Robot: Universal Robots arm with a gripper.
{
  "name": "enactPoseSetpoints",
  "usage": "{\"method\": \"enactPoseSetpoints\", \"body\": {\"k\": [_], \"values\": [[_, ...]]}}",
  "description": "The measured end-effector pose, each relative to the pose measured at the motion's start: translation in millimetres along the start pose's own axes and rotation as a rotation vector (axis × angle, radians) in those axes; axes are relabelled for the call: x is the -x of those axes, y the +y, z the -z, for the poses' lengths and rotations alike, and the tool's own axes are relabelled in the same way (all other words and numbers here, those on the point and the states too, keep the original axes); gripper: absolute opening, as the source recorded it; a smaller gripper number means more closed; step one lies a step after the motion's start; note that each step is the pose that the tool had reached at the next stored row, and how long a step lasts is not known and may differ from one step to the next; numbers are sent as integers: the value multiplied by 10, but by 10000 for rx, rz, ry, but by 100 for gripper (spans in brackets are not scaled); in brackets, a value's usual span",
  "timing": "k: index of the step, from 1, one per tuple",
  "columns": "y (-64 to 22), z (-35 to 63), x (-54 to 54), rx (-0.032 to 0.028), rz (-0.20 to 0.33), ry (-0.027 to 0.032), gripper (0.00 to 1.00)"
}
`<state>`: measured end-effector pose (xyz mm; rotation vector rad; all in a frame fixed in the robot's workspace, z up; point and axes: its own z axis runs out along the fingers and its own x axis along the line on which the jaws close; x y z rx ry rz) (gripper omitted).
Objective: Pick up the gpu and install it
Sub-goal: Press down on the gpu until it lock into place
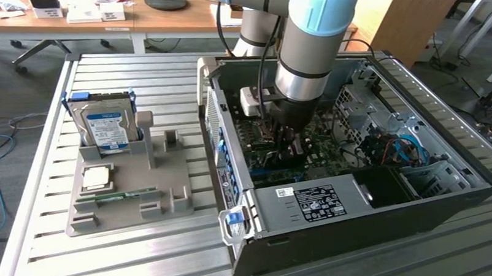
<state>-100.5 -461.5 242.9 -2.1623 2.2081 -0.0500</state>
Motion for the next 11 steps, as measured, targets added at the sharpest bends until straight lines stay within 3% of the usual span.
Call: {"method": "enactPoseSetpoints", "body": {"k": [2, 11], "values": [[-1, 5, -3, -12, 1, 23, 34], [-1, 5, -3, -12, 0, 22, 34]]}}
